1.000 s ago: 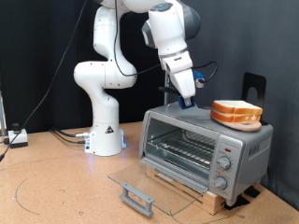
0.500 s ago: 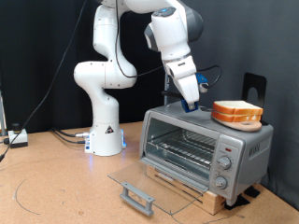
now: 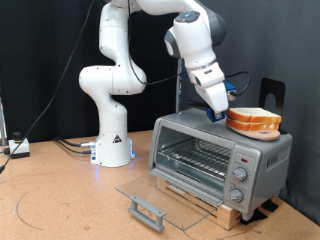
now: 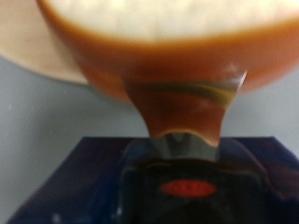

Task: Make a piece of toast with the oven

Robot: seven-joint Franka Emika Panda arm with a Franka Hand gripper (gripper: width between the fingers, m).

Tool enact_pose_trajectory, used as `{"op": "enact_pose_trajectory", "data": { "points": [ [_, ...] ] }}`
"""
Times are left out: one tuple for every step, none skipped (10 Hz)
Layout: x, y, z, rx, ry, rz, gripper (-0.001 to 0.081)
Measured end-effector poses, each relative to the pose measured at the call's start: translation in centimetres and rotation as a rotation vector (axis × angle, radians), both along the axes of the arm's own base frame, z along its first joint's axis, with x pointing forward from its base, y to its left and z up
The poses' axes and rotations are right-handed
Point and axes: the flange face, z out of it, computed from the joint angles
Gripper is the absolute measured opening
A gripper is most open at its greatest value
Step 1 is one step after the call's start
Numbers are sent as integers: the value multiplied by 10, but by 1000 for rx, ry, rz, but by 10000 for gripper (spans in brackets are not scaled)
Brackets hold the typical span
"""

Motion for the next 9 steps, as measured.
{"op": "enact_pose_trajectory", "data": {
  "points": [
    [1,6,0,-1,-2,0,393],
    [1,10,0,3,-9,-3,393],
    [2,11,0,13,-11,-9,393],
    [3,11,0,23,-13,-18,393],
    [3,10,0,31,-13,-24,393],
    [5,7,2,44,-19,-30,393],
    [6,3,3,64,-28,-31,393],
    [7,-2,6,88,-43,-29,393],
    [8,-8,9,111,-63,-23,393]
  ]
}}
